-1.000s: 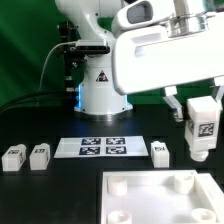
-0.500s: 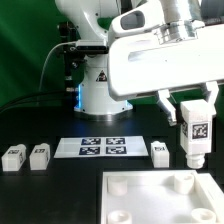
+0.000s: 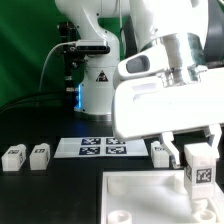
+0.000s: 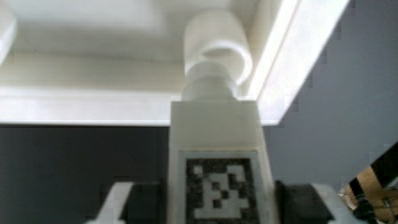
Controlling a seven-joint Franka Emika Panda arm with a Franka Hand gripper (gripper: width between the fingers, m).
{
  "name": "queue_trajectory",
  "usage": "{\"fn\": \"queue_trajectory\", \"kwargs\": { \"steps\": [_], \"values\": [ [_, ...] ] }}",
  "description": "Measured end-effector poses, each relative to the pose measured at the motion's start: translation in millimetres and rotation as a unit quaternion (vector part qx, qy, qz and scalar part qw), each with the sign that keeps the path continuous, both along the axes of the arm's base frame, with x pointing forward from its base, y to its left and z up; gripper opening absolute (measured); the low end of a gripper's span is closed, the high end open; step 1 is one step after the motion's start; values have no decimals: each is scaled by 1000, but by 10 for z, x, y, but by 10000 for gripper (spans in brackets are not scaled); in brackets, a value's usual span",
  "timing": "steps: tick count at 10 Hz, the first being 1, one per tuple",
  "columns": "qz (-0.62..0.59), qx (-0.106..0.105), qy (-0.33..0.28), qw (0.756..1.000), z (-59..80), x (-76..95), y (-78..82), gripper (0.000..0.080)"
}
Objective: Assemble one leg
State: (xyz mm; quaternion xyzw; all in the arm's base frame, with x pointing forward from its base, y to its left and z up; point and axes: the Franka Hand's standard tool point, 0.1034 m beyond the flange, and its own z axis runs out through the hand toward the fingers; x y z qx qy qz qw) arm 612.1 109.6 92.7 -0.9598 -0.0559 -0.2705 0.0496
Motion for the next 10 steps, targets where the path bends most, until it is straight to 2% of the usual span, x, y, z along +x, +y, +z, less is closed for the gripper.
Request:
{"fn": "queue_trajectory", "kwargs": {
  "steps": [5, 8, 9, 10],
  "values": [
    [4, 1, -2, 1000, -43, -10, 63, 291],
    [2, 1, -14, 1000, -59, 17, 46, 291],
    [2, -1, -11, 1000, -141, -10, 27, 291],
    [2, -2, -9, 1000, -164, -15, 11, 291]
  ]
}}
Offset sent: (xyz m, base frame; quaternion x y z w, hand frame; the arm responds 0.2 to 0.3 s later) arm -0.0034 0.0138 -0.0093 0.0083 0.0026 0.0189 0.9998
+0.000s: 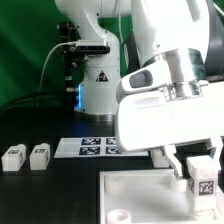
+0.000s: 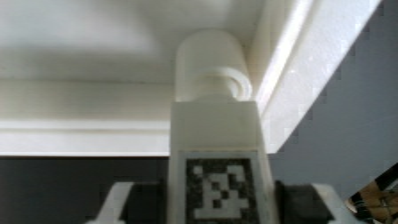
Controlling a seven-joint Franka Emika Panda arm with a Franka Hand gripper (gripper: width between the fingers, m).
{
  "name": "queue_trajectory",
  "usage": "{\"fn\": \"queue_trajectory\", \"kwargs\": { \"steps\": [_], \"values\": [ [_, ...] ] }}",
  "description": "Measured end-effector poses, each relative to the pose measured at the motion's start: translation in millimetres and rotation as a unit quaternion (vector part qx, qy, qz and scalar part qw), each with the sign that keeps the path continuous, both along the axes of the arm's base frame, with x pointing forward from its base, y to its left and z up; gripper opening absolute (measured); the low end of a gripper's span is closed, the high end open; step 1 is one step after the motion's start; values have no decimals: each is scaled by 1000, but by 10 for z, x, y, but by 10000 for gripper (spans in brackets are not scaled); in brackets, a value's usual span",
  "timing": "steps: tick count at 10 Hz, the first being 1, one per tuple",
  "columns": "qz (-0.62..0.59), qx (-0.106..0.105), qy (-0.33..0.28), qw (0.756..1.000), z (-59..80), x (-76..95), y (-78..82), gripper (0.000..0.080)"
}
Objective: Assemble one leg
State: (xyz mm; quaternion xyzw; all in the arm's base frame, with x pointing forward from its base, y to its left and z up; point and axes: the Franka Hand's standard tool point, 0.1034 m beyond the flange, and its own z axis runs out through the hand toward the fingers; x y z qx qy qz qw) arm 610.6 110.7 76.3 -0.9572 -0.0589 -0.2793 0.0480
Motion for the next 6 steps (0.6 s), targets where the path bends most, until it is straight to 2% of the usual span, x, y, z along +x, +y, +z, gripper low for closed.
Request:
{"fn": "queue_trajectory", "kwargs": {
  "steps": [3, 6],
  "values": [
    [-5, 3, -24, 1000, -33, 8, 57, 291],
    [-25, 7, -13, 1000, -43, 4, 61, 292]
  ]
}}
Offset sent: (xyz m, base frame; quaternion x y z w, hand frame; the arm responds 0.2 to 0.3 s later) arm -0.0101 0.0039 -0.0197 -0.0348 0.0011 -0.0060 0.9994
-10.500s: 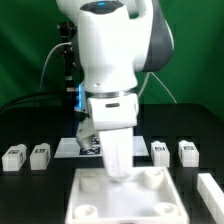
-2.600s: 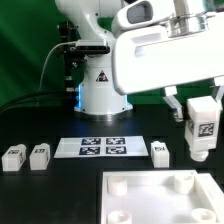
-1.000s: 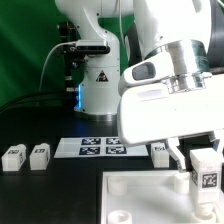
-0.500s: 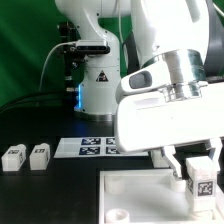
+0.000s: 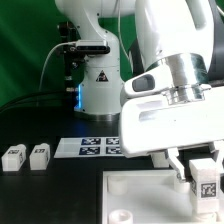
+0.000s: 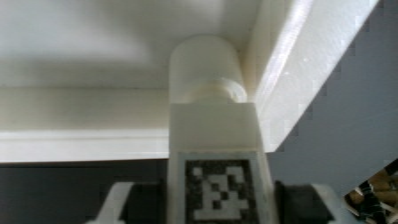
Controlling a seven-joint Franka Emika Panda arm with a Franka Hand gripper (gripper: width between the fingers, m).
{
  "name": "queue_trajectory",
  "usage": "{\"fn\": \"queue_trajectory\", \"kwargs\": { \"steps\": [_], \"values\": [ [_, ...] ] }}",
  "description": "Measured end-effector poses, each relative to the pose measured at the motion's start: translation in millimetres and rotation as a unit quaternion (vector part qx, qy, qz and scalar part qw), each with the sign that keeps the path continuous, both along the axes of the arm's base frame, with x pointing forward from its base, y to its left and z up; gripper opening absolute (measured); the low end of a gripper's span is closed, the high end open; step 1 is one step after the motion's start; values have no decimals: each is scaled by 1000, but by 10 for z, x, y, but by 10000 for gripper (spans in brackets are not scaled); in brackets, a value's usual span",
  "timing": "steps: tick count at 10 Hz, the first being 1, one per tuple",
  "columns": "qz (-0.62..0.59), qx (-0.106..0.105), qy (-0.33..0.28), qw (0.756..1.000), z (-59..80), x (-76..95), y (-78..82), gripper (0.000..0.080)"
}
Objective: Assemble one leg
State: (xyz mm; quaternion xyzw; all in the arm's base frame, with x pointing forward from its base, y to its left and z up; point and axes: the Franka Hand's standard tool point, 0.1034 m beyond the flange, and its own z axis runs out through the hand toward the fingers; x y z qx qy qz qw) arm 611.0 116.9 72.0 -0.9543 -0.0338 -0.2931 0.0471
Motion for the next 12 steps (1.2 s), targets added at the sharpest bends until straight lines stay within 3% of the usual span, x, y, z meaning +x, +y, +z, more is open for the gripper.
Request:
{"fn": "queue_trajectory", "kwargs": {
  "steps": [1, 3, 10, 11, 12],
  "values": [
    [1, 0, 10, 1000, -33, -15, -1, 292],
    [1, 0, 10, 1000, -38, -17, -2, 614],
    [1, 0, 11, 1000, -48, -22, -3, 649],
    [3, 1, 33, 999, -81, -30, 7, 649],
    [9, 5, 72, 997, 21, 56, 21, 649]
  ]
}}
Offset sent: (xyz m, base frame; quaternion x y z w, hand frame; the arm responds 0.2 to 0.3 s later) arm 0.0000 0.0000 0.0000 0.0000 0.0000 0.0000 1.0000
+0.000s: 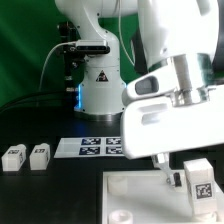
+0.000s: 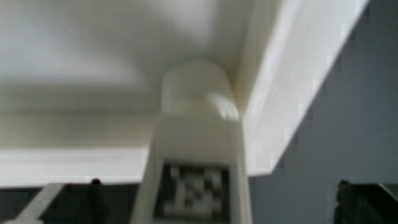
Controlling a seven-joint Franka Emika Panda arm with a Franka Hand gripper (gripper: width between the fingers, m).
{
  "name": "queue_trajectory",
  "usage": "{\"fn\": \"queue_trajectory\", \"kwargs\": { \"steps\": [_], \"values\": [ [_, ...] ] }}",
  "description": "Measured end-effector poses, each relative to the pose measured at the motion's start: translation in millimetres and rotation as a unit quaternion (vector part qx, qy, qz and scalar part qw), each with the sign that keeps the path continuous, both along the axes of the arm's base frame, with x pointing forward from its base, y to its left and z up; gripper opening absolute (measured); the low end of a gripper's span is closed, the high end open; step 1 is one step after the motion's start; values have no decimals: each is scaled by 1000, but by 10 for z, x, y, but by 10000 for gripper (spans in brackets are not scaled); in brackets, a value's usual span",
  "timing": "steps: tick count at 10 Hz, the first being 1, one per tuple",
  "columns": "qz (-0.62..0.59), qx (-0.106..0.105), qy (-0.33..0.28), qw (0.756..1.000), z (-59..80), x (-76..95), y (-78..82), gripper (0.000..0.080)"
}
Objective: Assemble one leg
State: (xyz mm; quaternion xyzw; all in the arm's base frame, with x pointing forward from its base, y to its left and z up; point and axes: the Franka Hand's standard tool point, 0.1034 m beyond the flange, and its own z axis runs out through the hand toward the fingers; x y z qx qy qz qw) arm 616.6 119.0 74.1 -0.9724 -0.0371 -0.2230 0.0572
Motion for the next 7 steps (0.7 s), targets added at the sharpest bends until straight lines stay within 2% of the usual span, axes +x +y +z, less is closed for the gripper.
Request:
{"fn": "queue_trajectory", "kwargs": {
  "steps": [1, 2, 3, 4, 5, 6, 7],
  "values": [
    [-5, 1, -9, 1000, 151, 148, -58, 649],
    [-4, 0, 6, 1000, 142, 169, -96, 649],
    [4, 5, 75, 997, 151, 180, -97, 649],
    [12, 9, 131, 991, 246, 254, -101, 649],
    [16, 12, 164, 986, 261, 271, -105, 649],
    [19, 17, 238, 971, 254, 157, -92, 649],
    [21, 21, 287, 958, 263, 154, -66, 649]
  ]
}}
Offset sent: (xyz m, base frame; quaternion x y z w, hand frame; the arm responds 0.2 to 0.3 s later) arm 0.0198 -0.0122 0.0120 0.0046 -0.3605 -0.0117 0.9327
